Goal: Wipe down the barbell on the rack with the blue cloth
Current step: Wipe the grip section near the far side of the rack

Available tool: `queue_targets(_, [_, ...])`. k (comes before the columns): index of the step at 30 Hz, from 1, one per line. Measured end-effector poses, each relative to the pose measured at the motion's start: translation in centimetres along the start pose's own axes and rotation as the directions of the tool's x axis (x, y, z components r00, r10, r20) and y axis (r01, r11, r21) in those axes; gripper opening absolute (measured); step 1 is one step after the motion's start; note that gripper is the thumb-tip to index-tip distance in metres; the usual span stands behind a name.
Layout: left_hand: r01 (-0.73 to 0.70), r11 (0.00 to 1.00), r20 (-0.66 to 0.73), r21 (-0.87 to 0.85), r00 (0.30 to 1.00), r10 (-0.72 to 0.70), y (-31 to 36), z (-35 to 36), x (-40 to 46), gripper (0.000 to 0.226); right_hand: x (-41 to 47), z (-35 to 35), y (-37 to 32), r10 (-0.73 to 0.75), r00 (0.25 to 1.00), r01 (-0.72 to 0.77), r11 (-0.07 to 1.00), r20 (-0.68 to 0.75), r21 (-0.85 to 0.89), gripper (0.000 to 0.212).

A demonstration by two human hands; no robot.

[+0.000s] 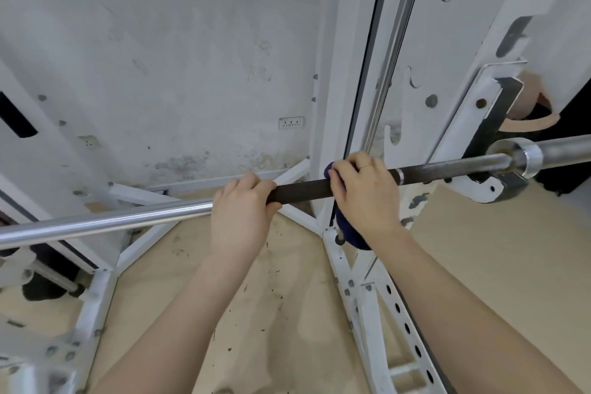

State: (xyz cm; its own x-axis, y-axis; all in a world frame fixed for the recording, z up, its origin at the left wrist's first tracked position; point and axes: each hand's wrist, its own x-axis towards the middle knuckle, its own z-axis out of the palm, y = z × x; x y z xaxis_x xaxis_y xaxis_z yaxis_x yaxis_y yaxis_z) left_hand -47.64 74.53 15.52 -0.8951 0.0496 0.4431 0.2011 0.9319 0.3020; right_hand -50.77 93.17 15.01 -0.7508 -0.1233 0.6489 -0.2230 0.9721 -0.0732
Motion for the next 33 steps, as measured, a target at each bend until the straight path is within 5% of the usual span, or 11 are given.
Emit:
queue_targets(4, [-0.003, 1.000, -0.010, -0.023, 1.000, 0.003, -0.2, 0.1, 0.0, 0.022, 0.1, 0.1, 4.0, 0.160, 0.987, -0.159, 0.984, 0.008, -0.076, 0.019])
queue_targets(8, [-0.017, 1.000, 0.012, 0.006, 1.000, 0.017, 0.1, 0.1, -0.1, 0.020, 0.5, -0.1, 0.2, 0.255, 0.967, -0.253, 0.962, 0.010, -0.107, 0.004])
queue_targets(15, [-0.047, 0.999, 0.043, -0.021, 0.998, 0.048, -0.1, -0.9, 0.0, 0.024, -0.2, -0.3, -5.5, 0.004, 0.994, -0.011, 0.998, 0.112, 0.066, 0.020])
queue_targets(21, [-0.047, 0.998, 0.107, -0.038, 0.993, 0.051, -2.3, -3.0, -1.0, 0.038, 1.5, -0.4, -2.7, 0.315, 0.943, -0.313, 0.949, 0.111, -0.034, 0.035])
queue_targets(26, [-0.021, 0.999, 0.058, -0.049, 0.998, 0.024, -4.8, -4.3, -0.9, 0.033, 0.6, 0.0, -12.3, 0.153, 0.978, -0.162, 0.985, 0.139, 0.056, 0.025])
queue_targets(30, [-0.087, 0.995, 0.036, -0.048, 0.995, 0.089, -6.0, -4.0, -0.9, 0.019, 0.0, 0.3, -12.5, -0.003, 0.994, -0.008, 0.995, 0.114, 0.095, 0.022])
queue_targets(33, [-0.113, 0.989, 0.026, -0.093, 0.993, 0.116, -6.6, -4.0, -0.9, 0.016, 0.2, -0.2, -9.5, 0.199, 0.970, -0.200, 0.980, 0.143, -0.007, 0.020])
